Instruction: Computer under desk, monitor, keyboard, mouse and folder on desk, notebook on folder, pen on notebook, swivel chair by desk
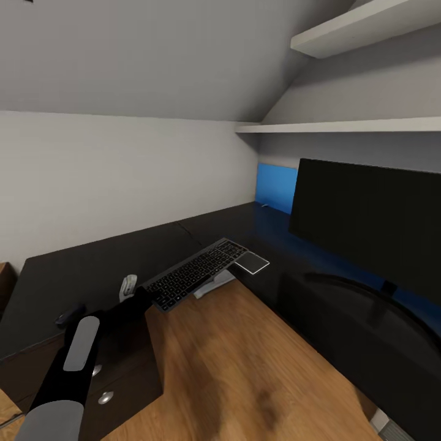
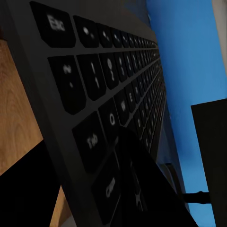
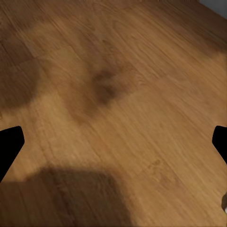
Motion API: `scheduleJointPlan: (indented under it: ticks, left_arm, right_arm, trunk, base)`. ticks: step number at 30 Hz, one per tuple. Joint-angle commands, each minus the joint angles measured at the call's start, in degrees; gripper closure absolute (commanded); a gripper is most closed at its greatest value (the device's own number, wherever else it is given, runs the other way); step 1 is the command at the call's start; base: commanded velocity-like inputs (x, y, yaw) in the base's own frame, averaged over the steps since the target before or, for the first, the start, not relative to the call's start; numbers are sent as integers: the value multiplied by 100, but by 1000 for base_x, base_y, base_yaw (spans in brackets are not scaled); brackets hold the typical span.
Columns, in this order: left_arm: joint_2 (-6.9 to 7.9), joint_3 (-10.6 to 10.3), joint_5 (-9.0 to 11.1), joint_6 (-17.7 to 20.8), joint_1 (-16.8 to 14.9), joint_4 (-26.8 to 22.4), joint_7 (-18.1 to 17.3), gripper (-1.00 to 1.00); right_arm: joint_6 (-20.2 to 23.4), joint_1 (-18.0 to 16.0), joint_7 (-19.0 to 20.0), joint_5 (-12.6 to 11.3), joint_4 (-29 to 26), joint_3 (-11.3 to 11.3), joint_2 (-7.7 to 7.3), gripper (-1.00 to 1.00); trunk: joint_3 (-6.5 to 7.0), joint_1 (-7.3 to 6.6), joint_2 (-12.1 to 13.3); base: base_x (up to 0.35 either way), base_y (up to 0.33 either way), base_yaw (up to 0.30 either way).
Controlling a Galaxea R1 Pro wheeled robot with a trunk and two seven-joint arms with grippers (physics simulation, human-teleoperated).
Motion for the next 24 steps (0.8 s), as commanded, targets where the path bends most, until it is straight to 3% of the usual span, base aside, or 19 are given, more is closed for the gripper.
scheduleJointPlan:
  ticks: [1, 11, 17, 24]
  left_arm:
    - [-2, 12, -31, 30, -5, 1, -42, 100]
    - [-2, 11, -31, 30, -5, 1, -42, 100]
    - [-2, 3, -30, 38, -5, 1, -42, 100]
    - [2, 2, -31, 47, -5, 1, -42, 100]
  right_arm:
    - [-13, -5, -59, 40, 8, 20, 0, -100]
    - [-13, -5, -64, 34, 8, 22, 7, -100]
    - [-13, -5, -68, 33, 8, 22, 12, -100]
    - [-13, -5, -61, 45, 8, 22, 47, -100]
  trunk:
    - [-5, -1, -3]
    - [-5, -1, -3]
    - [-5, -1, -3]
    - [-10, -1, -3]
  base:
    - [0, 0, 2]
    - [0, 0, 28]
    - [-19, -23, 242]
    - [-133, -211, 265]
